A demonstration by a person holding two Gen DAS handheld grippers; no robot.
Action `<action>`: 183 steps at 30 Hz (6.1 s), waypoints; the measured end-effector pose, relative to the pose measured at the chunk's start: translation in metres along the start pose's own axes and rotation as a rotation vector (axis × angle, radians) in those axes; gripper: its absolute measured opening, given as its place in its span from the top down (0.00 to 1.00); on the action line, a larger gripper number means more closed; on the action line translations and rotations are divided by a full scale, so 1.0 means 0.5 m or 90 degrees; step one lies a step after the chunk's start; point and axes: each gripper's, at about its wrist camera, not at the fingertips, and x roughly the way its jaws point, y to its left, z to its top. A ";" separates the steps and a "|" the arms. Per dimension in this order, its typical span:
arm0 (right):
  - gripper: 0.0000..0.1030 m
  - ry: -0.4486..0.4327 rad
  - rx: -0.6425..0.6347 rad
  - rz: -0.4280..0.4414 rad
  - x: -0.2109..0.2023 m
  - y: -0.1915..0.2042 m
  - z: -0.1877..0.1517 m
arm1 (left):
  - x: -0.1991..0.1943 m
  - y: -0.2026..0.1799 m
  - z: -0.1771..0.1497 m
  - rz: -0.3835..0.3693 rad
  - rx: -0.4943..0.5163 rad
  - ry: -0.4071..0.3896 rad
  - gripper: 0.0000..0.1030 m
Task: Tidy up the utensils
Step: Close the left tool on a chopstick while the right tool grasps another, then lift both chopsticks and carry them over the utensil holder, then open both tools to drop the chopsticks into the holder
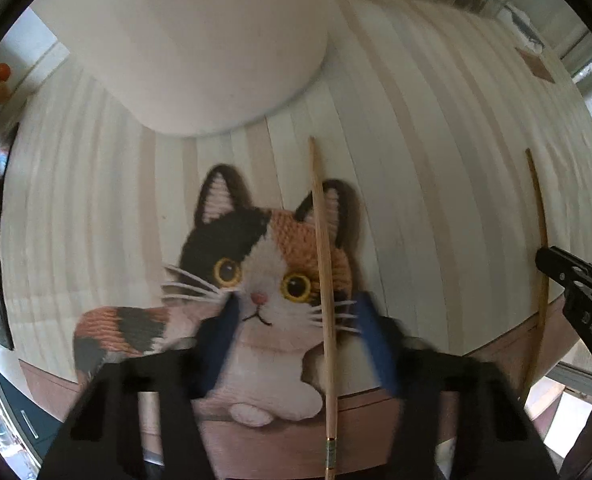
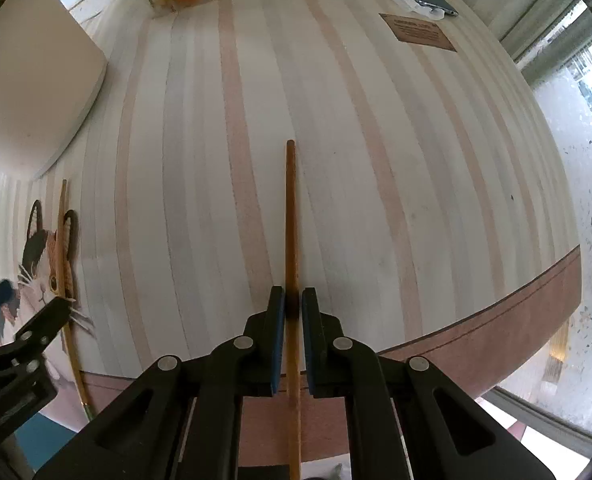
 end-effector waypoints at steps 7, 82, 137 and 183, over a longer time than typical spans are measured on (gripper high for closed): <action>0.92 0.000 -0.008 -0.009 -0.007 0.030 0.033 | 0.000 0.046 -0.015 -0.013 0.001 0.006 0.94; 0.93 -0.169 -0.064 0.129 -0.244 0.296 0.132 | -0.223 0.325 -0.006 0.011 -0.187 -0.197 1.00; 0.94 -0.306 0.011 0.205 -0.442 0.192 0.177 | -0.471 0.372 0.029 0.010 -0.236 -0.384 0.97; 0.45 -0.317 -0.053 0.299 -0.573 0.276 0.473 | -0.615 0.281 0.312 0.013 -0.165 -0.384 0.16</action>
